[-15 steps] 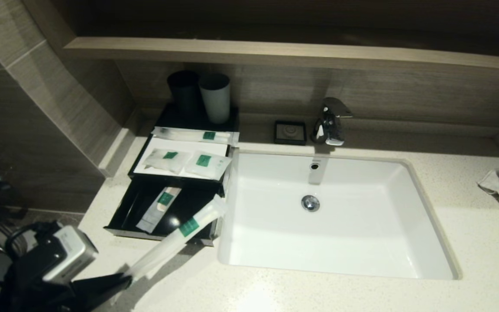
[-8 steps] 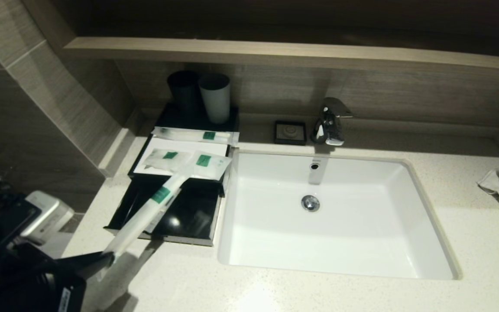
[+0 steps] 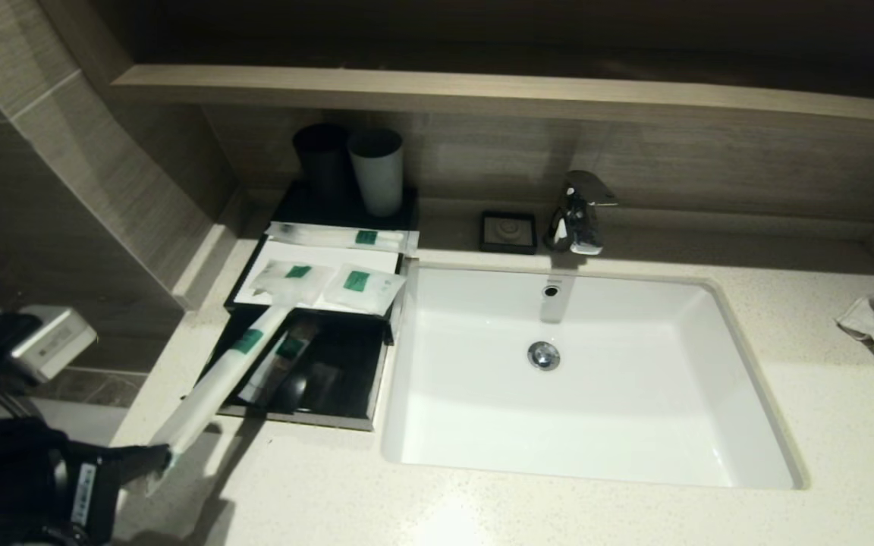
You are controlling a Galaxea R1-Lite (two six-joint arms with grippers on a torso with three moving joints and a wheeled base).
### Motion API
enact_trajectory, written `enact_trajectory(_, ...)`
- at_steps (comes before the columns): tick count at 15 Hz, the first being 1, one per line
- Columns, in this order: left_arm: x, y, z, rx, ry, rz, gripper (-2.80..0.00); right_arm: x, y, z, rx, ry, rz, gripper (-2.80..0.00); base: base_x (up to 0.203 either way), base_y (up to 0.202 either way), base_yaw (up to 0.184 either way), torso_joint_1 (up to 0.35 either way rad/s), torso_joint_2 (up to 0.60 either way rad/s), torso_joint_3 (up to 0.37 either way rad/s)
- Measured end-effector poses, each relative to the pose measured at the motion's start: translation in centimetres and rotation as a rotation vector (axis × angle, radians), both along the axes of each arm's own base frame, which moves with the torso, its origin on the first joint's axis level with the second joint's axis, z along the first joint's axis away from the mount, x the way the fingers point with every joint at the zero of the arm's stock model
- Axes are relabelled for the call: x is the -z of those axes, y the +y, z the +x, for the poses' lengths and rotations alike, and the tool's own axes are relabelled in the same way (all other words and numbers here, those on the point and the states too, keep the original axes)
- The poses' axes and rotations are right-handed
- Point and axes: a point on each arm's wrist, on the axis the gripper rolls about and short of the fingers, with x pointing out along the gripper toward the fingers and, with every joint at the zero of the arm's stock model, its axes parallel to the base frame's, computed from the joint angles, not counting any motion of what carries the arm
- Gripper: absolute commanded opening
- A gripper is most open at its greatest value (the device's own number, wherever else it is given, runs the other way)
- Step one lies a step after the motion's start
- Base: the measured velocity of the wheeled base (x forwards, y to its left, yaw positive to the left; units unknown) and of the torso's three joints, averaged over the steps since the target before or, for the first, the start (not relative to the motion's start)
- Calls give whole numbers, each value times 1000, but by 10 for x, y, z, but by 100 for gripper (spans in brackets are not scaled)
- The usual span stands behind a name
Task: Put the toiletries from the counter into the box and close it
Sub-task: Place the bathroom toiletry into the drawer
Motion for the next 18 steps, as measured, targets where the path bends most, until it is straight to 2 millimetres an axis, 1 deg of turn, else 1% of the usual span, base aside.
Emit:
enact_trajectory(3,-7,-2,5,-35,79,10,-280,0,0,0,0,0,0,-280,0,0,0,0,0,0)
enact_trajectory(6,-8,-8,15,-55,129,12,-280,0,0,0,0,0,0,-280,0,0,0,0,0,0)
enact_trajectory(11,-6,-19,37,-84,174,2,-280,0,0,0,0,0,0,-280,0,0,0,0,0,0)
enact_trajectory(18,-3,-36,72,-99,177,-11,-280,0,0,0,0,0,0,-280,0,0,0,0,0,0)
